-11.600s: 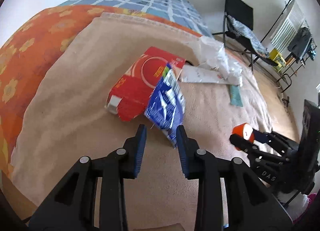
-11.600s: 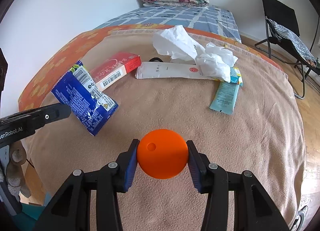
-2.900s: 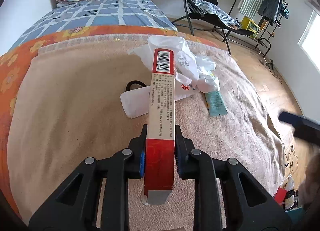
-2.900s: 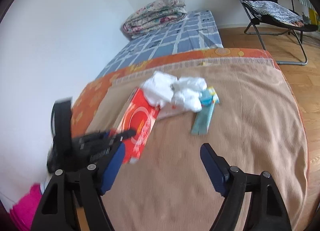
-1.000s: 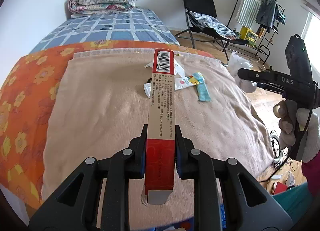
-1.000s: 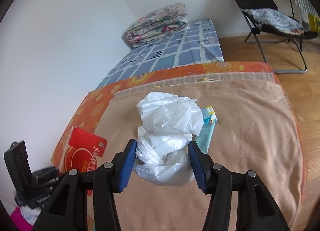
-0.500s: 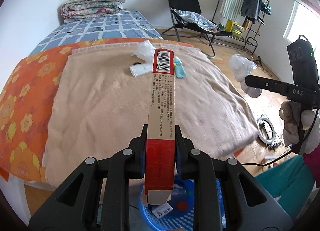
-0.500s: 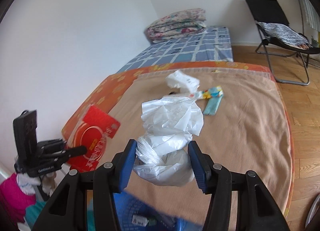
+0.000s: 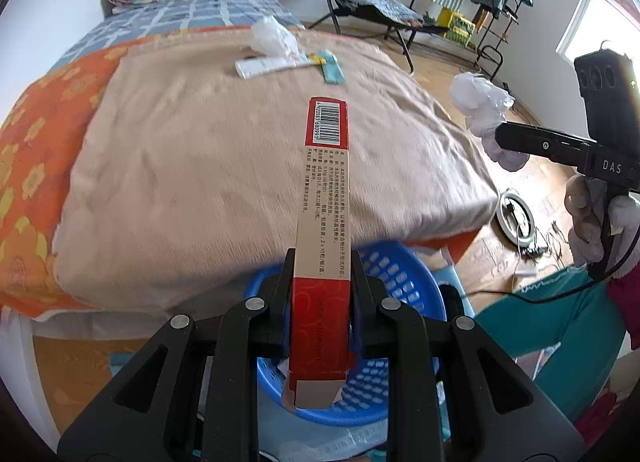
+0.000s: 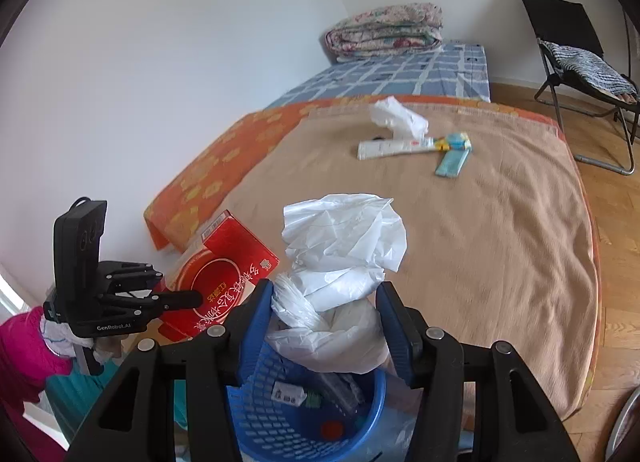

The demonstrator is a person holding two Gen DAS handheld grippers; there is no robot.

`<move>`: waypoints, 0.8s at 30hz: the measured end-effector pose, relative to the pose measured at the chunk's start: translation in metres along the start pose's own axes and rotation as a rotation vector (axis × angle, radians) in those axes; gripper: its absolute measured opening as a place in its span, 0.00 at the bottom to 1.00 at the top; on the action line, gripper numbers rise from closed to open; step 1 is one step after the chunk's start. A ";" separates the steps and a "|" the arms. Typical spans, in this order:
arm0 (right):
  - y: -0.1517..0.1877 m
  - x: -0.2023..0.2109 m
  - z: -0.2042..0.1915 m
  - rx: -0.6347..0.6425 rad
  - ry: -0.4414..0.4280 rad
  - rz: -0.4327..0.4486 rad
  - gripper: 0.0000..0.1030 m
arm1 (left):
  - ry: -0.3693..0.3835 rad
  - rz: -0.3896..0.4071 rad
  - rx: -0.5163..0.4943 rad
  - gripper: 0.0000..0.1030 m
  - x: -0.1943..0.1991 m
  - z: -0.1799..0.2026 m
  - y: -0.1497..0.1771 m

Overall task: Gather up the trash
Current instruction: 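Carry the tissue box and plastic bag with both grippers over the basket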

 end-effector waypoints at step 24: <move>0.075 -0.024 -0.026 0.028 -0.047 -0.206 0.54 | 0.008 -0.270 -0.027 0.20 -0.035 0.010 0.091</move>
Point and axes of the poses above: each gripper's, at about its wrist camera, not at the fingertips, and x roughly against the way its jaws point, z to its right, y to its underside, the point moved 3 cm from there along -x, roughly the way its jaws point, and after that the axes turned 14 degrees about z, right-handed, at the moved point
